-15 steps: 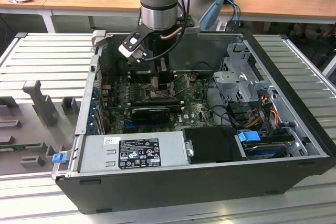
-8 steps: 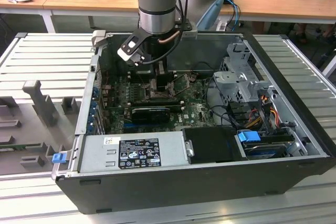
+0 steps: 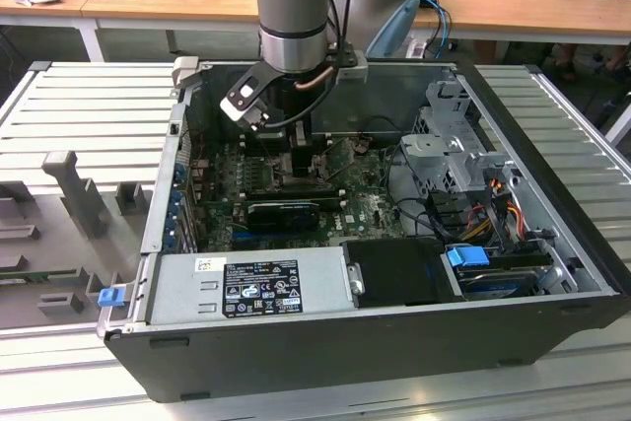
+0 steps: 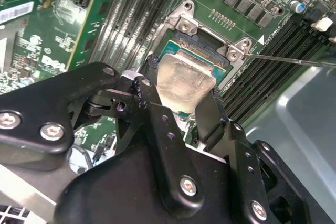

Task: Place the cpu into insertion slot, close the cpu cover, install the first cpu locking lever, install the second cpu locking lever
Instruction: 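Place the cpu into insertion slot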

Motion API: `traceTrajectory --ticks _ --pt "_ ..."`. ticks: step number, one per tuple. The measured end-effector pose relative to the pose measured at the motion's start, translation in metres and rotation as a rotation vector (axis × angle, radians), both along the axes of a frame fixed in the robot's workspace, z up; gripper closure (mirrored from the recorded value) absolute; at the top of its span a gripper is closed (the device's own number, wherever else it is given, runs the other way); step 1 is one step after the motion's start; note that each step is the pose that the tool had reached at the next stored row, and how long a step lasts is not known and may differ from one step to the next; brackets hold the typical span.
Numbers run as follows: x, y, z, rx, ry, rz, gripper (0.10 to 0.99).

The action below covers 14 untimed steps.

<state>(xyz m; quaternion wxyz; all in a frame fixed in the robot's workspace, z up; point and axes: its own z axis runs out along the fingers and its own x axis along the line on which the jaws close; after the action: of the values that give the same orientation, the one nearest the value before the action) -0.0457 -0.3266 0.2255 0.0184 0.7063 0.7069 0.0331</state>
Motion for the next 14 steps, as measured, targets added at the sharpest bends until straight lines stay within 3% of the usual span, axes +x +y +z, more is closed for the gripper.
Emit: traceTrajectory --ticks 14 --pt "0.0006 0.0060 -0.0148 0.000 -0.0001 -0.018 0.557"
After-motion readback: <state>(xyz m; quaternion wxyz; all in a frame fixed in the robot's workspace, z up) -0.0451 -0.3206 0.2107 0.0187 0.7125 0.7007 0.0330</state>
